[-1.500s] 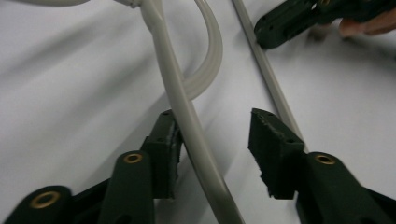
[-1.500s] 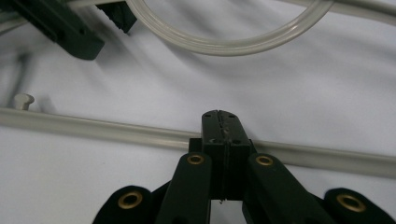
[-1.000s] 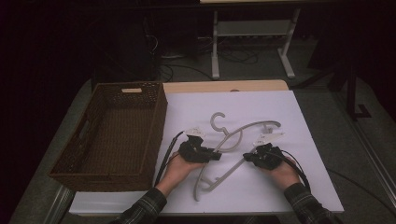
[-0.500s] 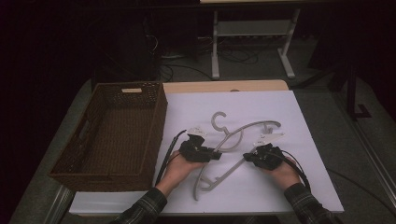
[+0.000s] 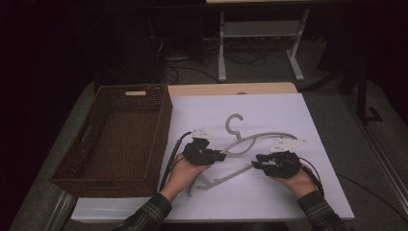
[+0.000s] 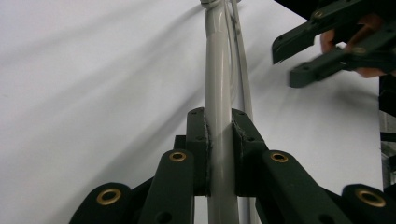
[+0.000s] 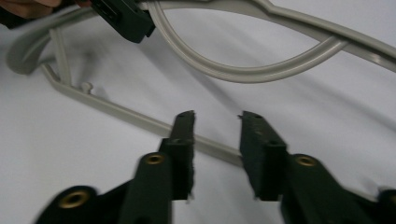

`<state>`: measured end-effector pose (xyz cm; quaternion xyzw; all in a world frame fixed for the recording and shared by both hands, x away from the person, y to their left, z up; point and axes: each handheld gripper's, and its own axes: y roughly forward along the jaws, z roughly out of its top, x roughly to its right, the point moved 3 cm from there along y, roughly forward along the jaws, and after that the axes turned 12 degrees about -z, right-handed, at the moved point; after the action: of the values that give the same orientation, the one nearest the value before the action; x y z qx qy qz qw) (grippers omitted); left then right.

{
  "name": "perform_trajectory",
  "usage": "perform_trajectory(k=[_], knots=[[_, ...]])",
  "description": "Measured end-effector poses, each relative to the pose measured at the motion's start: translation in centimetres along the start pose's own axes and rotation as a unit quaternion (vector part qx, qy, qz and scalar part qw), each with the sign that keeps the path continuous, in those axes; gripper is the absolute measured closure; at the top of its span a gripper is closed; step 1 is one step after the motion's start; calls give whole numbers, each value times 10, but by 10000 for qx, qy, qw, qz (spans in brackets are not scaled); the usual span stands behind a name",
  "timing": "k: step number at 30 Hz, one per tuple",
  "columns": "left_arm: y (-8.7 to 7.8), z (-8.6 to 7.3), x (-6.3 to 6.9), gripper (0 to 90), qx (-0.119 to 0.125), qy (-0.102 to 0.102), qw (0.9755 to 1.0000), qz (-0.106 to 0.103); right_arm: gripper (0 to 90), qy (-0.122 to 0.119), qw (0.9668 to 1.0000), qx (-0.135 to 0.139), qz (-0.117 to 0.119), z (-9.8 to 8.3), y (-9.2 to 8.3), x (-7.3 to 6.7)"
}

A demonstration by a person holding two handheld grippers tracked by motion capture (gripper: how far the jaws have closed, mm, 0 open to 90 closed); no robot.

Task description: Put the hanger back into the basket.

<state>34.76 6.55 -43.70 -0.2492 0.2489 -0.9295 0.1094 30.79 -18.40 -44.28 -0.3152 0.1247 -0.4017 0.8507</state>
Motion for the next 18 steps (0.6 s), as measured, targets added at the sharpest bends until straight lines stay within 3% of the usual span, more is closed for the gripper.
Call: perform_trajectory(k=[2, 7, 13, 15, 18], knots=[[-3, 2, 1, 802, 53, 30, 10000, 33, 508, 40, 10000, 14, 66, -1, -4, -1], [-15, 10, 6, 802, 232, 136, 9996, 123, 322, 60, 10000, 48, -28, -7, -15, -8], [-32, 20, 13, 801, 287, 164, 9988, 370, 241, 149, 9998, 98, -107, -18, -21, -11], [-44, 26, 17, 800, 422, 95, 9982, 415, 222, 213, 9996, 114, -165, -20, -21, -9], [-56, 34, 23, 800, 297, 195, 9973, 638, 217, 256, 9993, 162, -227, -20, -20, -6]])
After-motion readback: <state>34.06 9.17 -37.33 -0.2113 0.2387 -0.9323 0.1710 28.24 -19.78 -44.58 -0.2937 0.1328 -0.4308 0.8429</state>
